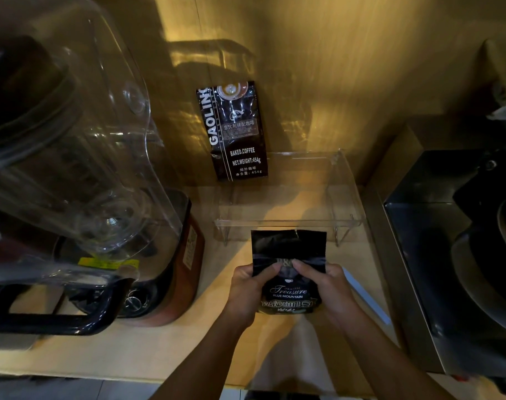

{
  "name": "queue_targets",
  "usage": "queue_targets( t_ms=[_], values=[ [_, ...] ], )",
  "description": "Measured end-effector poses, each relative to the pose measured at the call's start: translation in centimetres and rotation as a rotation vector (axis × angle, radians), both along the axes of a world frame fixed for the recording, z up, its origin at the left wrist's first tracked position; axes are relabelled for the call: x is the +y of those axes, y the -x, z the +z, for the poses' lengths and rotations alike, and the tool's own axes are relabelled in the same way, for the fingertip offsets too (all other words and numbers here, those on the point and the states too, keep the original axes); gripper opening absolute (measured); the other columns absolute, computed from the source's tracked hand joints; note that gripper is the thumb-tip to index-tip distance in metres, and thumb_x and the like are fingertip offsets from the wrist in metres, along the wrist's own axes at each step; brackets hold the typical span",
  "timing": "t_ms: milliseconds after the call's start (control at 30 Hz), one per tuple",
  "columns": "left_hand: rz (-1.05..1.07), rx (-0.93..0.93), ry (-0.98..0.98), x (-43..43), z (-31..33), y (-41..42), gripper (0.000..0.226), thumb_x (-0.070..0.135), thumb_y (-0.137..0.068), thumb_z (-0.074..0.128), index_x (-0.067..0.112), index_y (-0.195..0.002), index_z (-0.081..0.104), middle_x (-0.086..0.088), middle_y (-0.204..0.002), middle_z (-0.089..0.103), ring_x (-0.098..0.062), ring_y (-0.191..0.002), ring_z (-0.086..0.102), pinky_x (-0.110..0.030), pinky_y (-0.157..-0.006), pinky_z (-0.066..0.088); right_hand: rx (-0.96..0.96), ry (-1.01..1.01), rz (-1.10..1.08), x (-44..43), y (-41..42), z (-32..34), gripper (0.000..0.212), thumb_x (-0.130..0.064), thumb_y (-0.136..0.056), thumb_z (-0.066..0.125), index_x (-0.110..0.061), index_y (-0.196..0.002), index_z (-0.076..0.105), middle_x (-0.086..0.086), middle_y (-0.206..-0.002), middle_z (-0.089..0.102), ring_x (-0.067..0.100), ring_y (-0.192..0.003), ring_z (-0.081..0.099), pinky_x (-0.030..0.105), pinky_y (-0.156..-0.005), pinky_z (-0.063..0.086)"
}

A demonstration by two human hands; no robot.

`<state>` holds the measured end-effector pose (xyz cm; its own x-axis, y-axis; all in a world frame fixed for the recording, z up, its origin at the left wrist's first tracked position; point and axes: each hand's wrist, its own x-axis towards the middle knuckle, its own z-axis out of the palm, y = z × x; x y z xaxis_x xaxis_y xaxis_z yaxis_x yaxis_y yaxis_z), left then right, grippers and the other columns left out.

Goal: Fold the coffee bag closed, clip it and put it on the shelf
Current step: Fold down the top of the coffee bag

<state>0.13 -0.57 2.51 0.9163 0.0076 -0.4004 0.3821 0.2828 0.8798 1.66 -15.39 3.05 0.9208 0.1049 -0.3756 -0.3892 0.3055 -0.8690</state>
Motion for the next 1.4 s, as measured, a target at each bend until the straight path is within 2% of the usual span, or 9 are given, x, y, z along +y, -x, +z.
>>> queue_targets(
  t_ms=[233,500,633,833,967,1167,1233,1300,1400],
  values=[
    [0.040,-0.022,-0.014,0.5,0.6,-0.1,0.016,0.008,-0.079,0.062,0.002,-0.092,0.069,-0.014,-0.091,0.072,-0.021,-0.080,0.070,-0.021,-0.062,0.055,0.080,-0.036,0.015,-0.8,-0.4,0.3,0.025,-0.012,-0.065,0.072,-0.001,-0.088,0.069,0.013,-0.077,0.075,0.029,-0.073,0.070,0.027,-0.053,0.055],
    [0.070,-0.047,-0.321,1.6,0.7,0.0,0.020,0.010,-0.078,0.066,-0.009,-0.071,0.065,-0.027,-0.099,0.061,-0.033,-0.092,0.060,-0.032,-0.074,0.046,0.122,-0.033,0.080,-1.9,-0.2,0.6,0.023,-0.014,-0.071,0.068,-0.001,-0.089,0.068,0.018,-0.083,0.074,0.032,-0.076,0.069,0.029,-0.053,0.055],
    [0.095,0.032,-0.305,1.0,0.9,0.2,0.028,0.010,-0.080,0.064,-0.017,-0.076,0.057,-0.017,-0.088,0.060,-0.019,-0.074,0.062,-0.014,-0.053,0.048,0.144,0.052,0.036,-1.7,0.0,0.4,0.019,-0.012,-0.079,0.063,0.003,-0.091,0.067,0.023,-0.083,0.071,0.032,-0.073,0.069,0.028,-0.051,0.053],
    [0.128,0.161,-0.219,0.4,1.3,0.5,0.028,0.016,-0.085,0.058,-0.009,-0.075,0.066,-0.001,-0.055,0.069,-0.003,-0.050,0.064,-0.009,-0.040,0.043,0.121,0.095,0.053,-1.9,0.0,0.9,0.018,-0.013,-0.081,0.061,0.002,-0.089,0.068,0.023,-0.085,0.071,0.029,-0.072,0.069,0.029,-0.055,0.054],
    [0.144,0.188,-0.263,0.6,1.7,0.5,0.029,0.015,-0.086,0.057,-0.012,-0.080,0.063,-0.009,-0.065,0.066,-0.001,-0.048,0.062,-0.005,-0.039,0.041,0.104,0.182,0.072,-2.5,-0.1,0.9,0.024,-0.018,-0.079,0.064,0.005,-0.083,0.067,0.025,-0.087,0.071,0.034,-0.080,0.068,0.039,-0.071,0.053],
    [0.266,0.271,-0.254,-0.3,2.6,-0.1,0.016,0.012,-0.081,0.060,-0.003,-0.084,0.058,-0.009,-0.072,0.060,-0.012,-0.058,0.060,-0.008,-0.035,0.040,0.083,0.251,0.033,-2.6,-0.1,0.8,0.021,-0.019,-0.080,0.065,0.002,-0.077,0.069,0.021,-0.083,0.072,0.029,-0.079,0.068,0.033,-0.069,0.052],
    [0.272,0.234,-0.380,-0.3,2.8,-0.1,0.022,0.014,-0.078,0.065,0.008,-0.093,0.050,-0.011,-0.093,0.056,-0.019,-0.080,0.057,-0.012,-0.063,0.051,0.098,0.253,0.030,-2.6,-0.3,0.7,0.023,-0.020,-0.079,0.065,0.003,-0.079,0.068,0.022,-0.085,0.071,0.033,-0.081,0.067,0.038,-0.073,0.051],
    [0.221,0.034,-0.812,0.1,3.1,0.1,0.045,0.020,-0.075,0.070,0.019,-0.110,0.043,-0.007,-0.117,0.045,-0.022,-0.104,0.047,-0.034,-0.094,0.043,0.099,0.257,0.021,-2.6,-0.4,0.6,0.024,-0.021,-0.079,0.066,0.003,-0.077,0.068,0.022,-0.082,0.071,0.033,-0.079,0.067,0.040,-0.073,0.052],
    [-0.203,-0.587,-1.282,0.7,4.1,-0.1,0.034,0.028,-0.081,0.063,0.023,-0.113,0.055,-0.002,-0.118,0.057,-0.018,-0.109,0.051,-0.031,-0.092,0.031,0.098,0.259,-0.010,-2.4,-0.5,0.4,0.021,-0.020,-0.077,0.067,0.000,-0.069,0.068,0.013,-0.068,0.072,0.027,-0.066,0.066,0.031,-0.060,0.050]
  ],
)
